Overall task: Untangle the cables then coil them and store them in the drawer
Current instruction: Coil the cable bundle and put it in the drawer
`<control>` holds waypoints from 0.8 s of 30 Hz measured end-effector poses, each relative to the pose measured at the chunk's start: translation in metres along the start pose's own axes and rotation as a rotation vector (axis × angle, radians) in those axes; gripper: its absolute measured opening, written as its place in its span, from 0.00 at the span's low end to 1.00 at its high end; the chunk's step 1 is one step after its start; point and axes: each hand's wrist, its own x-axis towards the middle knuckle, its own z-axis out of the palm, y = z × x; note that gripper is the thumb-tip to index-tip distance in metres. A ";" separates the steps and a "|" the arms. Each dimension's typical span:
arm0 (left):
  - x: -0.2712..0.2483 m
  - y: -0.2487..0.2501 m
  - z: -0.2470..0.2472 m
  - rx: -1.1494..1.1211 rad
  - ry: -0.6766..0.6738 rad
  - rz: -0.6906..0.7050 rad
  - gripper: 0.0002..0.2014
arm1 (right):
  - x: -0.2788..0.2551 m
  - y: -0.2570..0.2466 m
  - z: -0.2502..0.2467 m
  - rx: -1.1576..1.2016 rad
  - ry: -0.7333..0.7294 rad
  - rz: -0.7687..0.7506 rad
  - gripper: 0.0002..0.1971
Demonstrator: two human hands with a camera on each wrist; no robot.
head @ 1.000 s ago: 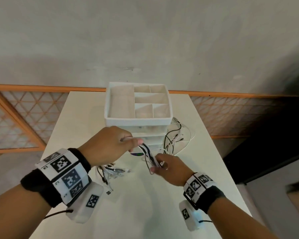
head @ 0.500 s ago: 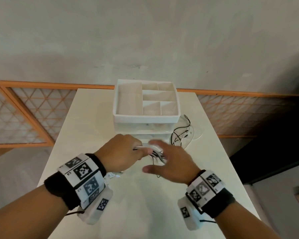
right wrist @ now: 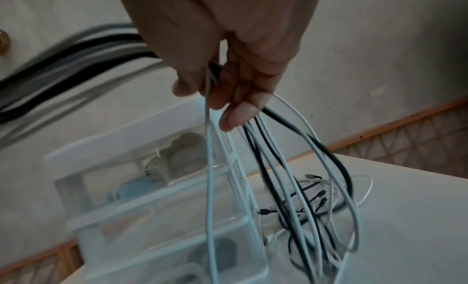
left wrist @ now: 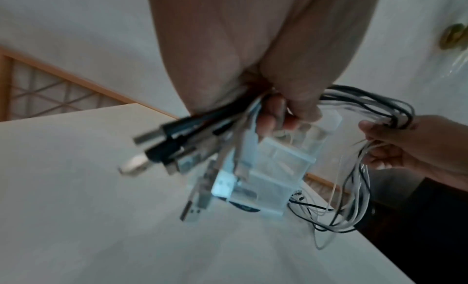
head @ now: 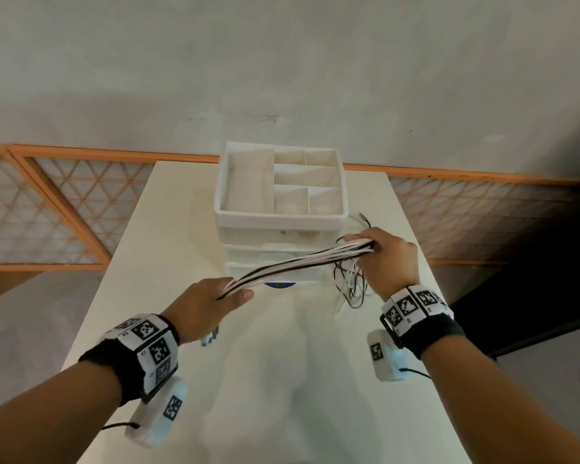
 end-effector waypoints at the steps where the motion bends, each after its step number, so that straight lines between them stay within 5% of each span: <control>1: 0.000 0.003 -0.001 -0.019 0.042 0.007 0.20 | -0.004 -0.001 -0.002 0.092 0.047 -0.027 0.12; 4: -0.004 0.007 -0.011 -0.020 0.162 -0.015 0.20 | -0.034 0.015 0.011 0.166 -0.026 -0.076 0.14; 7: -0.013 0.006 -0.021 0.042 0.180 -0.073 0.23 | -0.078 0.048 0.037 0.044 -0.270 -0.109 0.15; 10: -0.021 0.011 -0.018 0.103 0.144 -0.116 0.24 | -0.103 0.062 0.051 -0.241 -0.590 -0.070 0.26; 15: -0.030 0.023 -0.020 0.243 0.202 -0.082 0.25 | -0.101 0.041 0.042 -0.359 -0.748 -0.024 0.46; 20: -0.044 0.031 -0.043 0.184 0.235 -0.020 0.23 | -0.101 -0.004 0.020 -0.286 -0.591 -0.071 0.53; 24: -0.063 0.029 -0.046 0.235 0.126 0.086 0.20 | -0.106 -0.062 0.029 -0.039 -0.335 -0.342 0.56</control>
